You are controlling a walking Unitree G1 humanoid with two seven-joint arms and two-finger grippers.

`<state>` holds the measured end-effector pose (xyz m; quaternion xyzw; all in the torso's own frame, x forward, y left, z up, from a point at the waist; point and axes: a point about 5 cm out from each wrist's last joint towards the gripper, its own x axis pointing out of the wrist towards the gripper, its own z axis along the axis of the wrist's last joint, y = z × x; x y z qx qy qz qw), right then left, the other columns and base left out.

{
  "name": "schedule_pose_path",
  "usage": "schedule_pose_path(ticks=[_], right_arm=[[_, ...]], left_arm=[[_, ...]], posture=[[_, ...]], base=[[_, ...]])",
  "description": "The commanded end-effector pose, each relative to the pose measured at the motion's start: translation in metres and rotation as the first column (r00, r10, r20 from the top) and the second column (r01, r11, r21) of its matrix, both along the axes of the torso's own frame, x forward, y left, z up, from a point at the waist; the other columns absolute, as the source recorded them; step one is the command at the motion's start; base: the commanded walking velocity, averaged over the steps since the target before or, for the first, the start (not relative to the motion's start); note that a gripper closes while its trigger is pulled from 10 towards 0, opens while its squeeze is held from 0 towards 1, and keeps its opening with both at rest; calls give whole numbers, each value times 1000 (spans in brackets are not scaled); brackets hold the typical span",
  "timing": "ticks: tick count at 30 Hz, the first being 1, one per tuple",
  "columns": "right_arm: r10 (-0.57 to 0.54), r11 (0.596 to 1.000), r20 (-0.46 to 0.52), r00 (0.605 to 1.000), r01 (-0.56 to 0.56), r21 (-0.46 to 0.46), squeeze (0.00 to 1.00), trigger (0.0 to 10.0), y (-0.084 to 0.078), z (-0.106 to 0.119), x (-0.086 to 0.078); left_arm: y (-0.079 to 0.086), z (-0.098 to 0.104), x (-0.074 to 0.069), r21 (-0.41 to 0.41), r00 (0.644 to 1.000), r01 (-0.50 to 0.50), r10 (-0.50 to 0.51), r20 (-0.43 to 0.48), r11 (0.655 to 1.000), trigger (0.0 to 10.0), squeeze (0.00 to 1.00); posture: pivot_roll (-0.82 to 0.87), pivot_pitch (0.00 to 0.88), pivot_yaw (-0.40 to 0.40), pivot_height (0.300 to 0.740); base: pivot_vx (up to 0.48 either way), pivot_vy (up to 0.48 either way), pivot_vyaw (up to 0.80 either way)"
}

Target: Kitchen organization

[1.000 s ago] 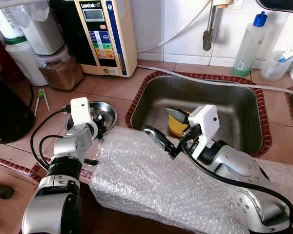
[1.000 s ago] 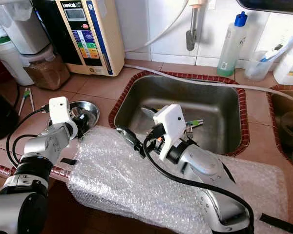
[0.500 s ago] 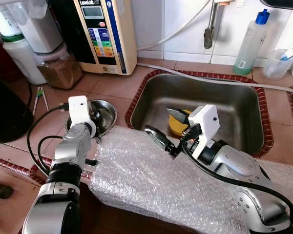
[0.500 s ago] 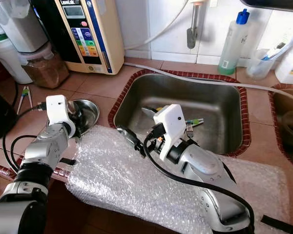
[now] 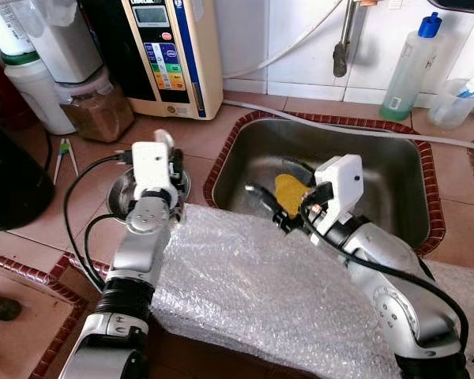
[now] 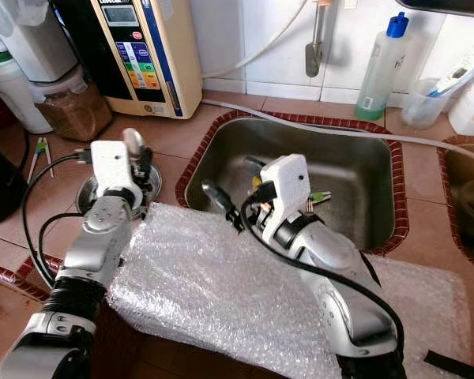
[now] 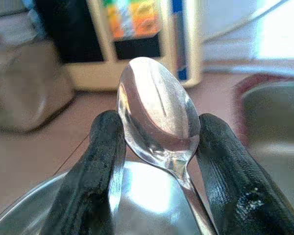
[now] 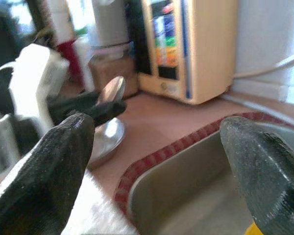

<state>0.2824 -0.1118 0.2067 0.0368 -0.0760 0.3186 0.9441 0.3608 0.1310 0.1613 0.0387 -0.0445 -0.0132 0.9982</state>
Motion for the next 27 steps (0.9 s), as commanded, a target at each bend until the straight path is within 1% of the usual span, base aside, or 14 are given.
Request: schedule_pose_path(ticks=[1,4,5,9,10,11,13,15,16,17,19,21,24,27], right_arm=[[-20,1000,9,1000,20,24,0,10000,-2,3,3],[-44,998,3,999,44,46,0,10000,-5,3,5],[-49,997,1,999,49,51,0,10000,-6,3,5],[-68,994,-11,998,68,89,0,10000,-9,3,8],[-76,988,-20,997,78,130,0,10000,-11,5,11],[-77,987,-22,997,80,141,0,10000,-12,6,11],[-83,977,-38,996,89,193,0,10000,-15,7,13],[-83,951,-70,994,100,293,0,10000,-21,9,17],[-84,948,-71,994,102,302,0,10000,-22,10,17],[-80,939,-79,994,102,329,0,10000,-24,11,19],[-83,934,-84,993,107,340,0,10000,-26,11,20],[-79,931,-88,993,105,350,0,10000,-28,11,21],[-71,929,-96,993,101,357,0,10000,-28,11,22],[-49,925,-104,993,85,371,0,10000,-27,11,23]], left_arm=[[3,6,-1,23,999,4,-5,44,1000,0,0],[2,9,-1,34,997,35,-37,69,999,0,0],[1,10,-2,28,995,59,-61,79,998,0,0],[-12,15,-3,76,975,183,-191,113,980,0,0],[-16,17,-4,66,966,219,-226,128,974,0,0],[-17,18,-4,63,964,225,-231,133,972,0,0],[-24,19,-5,62,947,286,-292,136,956,0,0],[-38,23,-9,33,902,403,-402,158,915,0,0],[-40,24,-10,31,896,416,-415,160,909,0,0],[-45,24,-11,27,878,454,-452,160,891,0,0],[-48,24,-13,27,868,472,-469,164,881,0,0],[-54,23,-17,11,840,522,-516,167,853,0,0],[-60,21,-20,28,818,555,-551,163,832,0,0],[-65,21,-23,25,787,600,-595,161,800,0,0]], posture=[[-156,90,128,740],[-158,88,127,740],[-158,88,124,740],[-159,88,120,740],[-159,89,120,740],[-159,89,120,740],[-161,89,119,740],[-160,90,117,740],[-160,90,117,740],[-160,91,117,740],[-161,90,117,740],[-164,91,117,740],[-165,91,117,740],[-164,92,116,740]], base=[[0,0,0],[0,0,0],[0,0,0],[0,0,0],[0,0,0],[0,0,0],[0,0,0],[0,0,0],[0,0,0],[0,0,0],[0,0,0],[0,0,0],[0,0,0],[0,0,0]])
